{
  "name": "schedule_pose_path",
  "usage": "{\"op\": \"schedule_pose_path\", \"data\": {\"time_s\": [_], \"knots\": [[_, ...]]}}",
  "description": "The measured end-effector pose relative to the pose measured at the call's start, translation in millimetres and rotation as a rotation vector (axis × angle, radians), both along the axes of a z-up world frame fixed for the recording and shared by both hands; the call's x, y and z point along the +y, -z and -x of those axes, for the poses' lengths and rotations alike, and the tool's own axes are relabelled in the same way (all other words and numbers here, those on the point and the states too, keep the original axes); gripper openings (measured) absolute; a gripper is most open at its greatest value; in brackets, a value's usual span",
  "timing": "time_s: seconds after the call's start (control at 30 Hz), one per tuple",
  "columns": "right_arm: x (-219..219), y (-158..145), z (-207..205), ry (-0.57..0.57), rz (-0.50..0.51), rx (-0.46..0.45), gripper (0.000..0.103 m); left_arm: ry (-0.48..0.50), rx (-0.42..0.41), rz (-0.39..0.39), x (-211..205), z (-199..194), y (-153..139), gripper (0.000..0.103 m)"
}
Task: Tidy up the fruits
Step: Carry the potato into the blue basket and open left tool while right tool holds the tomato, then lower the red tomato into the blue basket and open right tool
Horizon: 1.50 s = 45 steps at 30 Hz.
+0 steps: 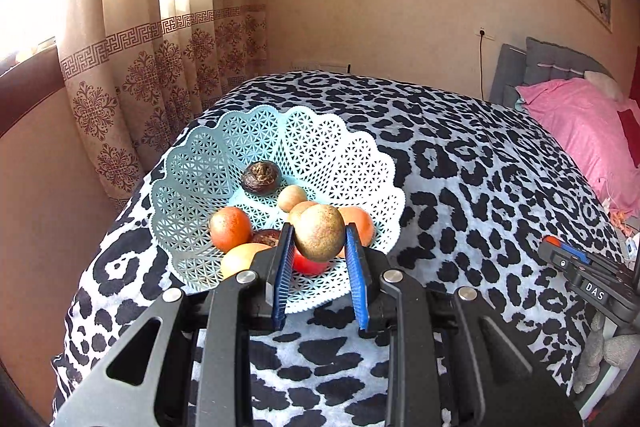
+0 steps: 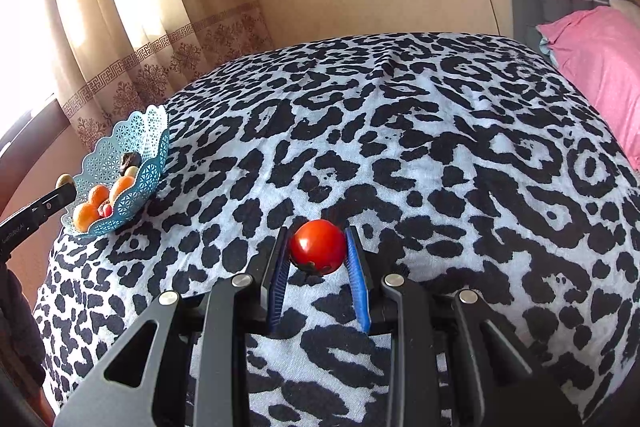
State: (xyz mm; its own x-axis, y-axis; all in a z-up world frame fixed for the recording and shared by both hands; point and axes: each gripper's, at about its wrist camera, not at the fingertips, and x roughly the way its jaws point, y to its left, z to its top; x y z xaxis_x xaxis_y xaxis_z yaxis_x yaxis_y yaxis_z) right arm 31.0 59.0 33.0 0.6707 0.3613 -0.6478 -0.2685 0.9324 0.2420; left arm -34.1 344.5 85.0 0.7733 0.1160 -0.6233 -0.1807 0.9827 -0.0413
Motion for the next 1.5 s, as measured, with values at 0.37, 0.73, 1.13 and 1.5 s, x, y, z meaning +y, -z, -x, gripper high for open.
{"op": "schedule_pose_path", "data": {"time_s": [0.37, 0.73, 1.13, 1.5], "knots": [[0.4, 3.0, -1.4, 0.005, 0.008, 0.008, 0.028, -0.053, 0.019, -0.016, 29.5, -23.4, 8.9, 0.026], [2.1, 1.8, 0.1, 0.009, 0.009, 0.007, 0.028, -0.039, 0.043, -0.017, 33.3, -44.4, 22.0, 0.026], [12.3, -1.9, 4.5, -0.001, 0.02, 0.008, 0.028, -0.023, 0.049, -0.001, 35.7, -50.7, 28.7, 0.033], [36.8, -10.1, 5.5, -0.05, 0.022, 0.009, 0.028, -0.048, -0.03, 0.039, 56.7, -24.2, 6.3, 0.069]]}}
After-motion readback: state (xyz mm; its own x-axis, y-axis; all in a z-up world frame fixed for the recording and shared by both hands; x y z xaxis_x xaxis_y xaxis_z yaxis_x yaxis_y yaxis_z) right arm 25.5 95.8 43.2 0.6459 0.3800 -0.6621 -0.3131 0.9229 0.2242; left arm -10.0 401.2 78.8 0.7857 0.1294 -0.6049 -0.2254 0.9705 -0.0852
